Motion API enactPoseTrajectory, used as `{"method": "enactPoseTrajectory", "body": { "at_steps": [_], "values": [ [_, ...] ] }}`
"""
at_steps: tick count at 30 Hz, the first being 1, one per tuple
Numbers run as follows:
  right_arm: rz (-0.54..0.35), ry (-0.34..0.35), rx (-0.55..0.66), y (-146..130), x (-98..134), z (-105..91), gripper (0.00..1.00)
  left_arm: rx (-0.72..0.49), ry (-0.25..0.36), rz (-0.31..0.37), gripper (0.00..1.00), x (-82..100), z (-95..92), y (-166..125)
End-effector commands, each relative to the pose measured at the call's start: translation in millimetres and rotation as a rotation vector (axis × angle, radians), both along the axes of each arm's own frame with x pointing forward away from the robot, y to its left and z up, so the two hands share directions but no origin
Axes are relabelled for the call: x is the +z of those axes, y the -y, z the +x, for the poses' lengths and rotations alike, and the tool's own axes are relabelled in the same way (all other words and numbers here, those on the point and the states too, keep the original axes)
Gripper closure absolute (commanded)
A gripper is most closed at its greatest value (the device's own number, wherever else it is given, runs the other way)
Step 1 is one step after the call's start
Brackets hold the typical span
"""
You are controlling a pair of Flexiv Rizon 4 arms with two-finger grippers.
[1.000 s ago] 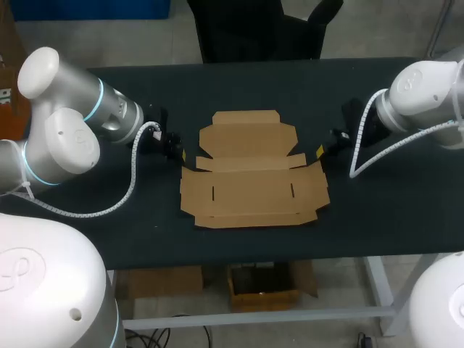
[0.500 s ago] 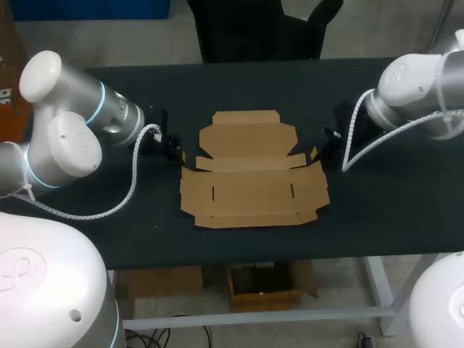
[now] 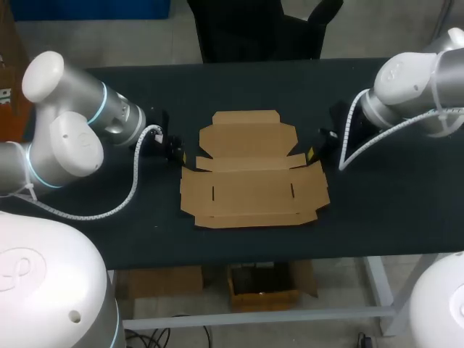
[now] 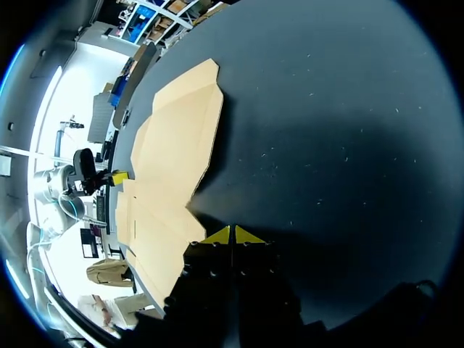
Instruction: Assemble the packaging by folding the flat box into shape, placing the metal phone stand inside, and closing the box properly
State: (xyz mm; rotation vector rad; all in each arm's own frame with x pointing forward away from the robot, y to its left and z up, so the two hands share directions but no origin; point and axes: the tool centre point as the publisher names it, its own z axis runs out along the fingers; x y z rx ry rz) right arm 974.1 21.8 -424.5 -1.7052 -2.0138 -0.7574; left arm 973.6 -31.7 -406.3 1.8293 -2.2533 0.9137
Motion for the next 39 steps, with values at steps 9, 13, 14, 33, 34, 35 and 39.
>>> {"method": "enactPoseTrajectory", "body": {
  "at_steps": [9, 13, 14, 33, 34, 35, 39],
  "values": [
    [0.006, -0.011, 0.005, -1.4, -0.7, 2.3, 1.0, -0.016, -0.077, -0.04, 1.0, -1.7, 4.0, 4.5],
    [0.005, -0.011, 0.005, -1.8, -0.5, 1.4, 1.0, -0.031, -0.092, -0.04, 1.0, -2.3, 3.5, 7.0],
    [0.004, -0.011, 0.005, -1.9, -0.4, 1.3, 1.0, -0.033, -0.097, -0.04, 1.0, -2.5, 3.6, 7.4],
    [0.005, -0.012, 0.004, -5.3, -0.2, -3.4, 1.0, -0.061, -0.145, -0.052, 1.0, -7.1, -2.4, 14.0],
    [0.006, -0.012, 0.004, -5.5, -0.4, -3.7, 1.0, -0.061, -0.146, -0.054, 1.0, -7.6, -2.8, 14.4],
    [0.007, -0.012, 0.004, -5.7, -0.7, -4.0, 1.0, -0.061, -0.147, -0.056, 1.0, -7.9, -3.3, 14.9],
    [0.011, -0.012, 0.002, -5.9, -1.2, -6.1, 1.0, -0.066, -0.148, -0.058, 1.0, -8.1, -6.3, 19.7]
  ]
}}
